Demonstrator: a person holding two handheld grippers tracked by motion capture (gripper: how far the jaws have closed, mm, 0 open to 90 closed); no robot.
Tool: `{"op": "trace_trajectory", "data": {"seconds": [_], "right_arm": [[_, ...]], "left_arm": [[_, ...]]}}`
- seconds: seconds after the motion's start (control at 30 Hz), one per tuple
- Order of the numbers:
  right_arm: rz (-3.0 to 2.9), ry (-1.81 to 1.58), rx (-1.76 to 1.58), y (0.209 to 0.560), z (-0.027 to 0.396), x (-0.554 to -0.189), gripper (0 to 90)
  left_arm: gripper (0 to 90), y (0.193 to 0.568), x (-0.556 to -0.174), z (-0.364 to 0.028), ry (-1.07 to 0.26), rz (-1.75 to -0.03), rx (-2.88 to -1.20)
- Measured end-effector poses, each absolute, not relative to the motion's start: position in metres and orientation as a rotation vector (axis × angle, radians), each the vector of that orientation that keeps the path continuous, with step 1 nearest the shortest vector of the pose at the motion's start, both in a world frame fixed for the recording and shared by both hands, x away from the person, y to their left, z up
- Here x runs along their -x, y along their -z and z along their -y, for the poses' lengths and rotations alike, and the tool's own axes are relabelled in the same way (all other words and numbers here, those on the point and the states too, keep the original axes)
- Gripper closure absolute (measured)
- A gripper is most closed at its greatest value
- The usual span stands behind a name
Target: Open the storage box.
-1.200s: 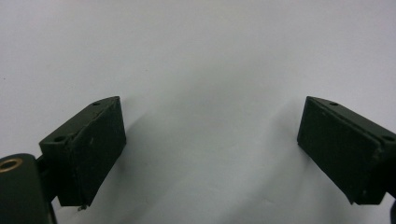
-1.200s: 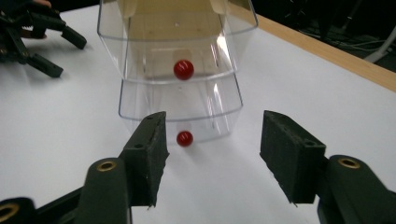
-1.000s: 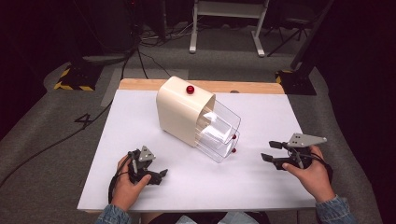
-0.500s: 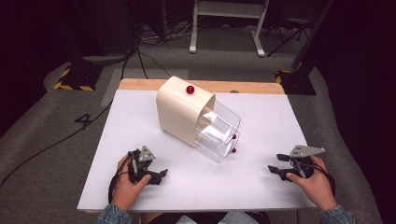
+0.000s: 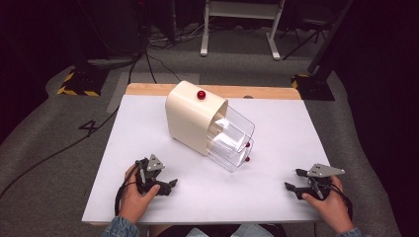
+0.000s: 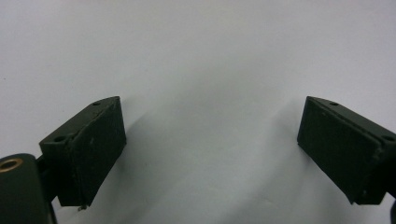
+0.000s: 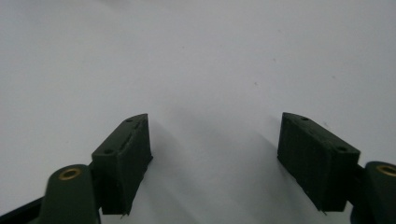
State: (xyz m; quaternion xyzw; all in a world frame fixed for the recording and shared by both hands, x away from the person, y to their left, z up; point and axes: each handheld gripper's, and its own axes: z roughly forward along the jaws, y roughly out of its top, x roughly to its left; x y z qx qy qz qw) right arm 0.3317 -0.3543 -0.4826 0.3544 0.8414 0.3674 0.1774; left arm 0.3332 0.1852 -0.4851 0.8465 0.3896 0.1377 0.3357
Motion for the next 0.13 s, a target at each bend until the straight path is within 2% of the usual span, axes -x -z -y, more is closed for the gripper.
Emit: {"op": "trace_trajectory", "data": {"seconds": [0.13], "right_arm": [[-2.378,-1.040,-1.011,0.4831,0.3547,-0.3326,21.7]], "left_arm": [[8.0,0.4848,-0.3333,-0.1854,-0.365,-1.011,-2.213]]}}
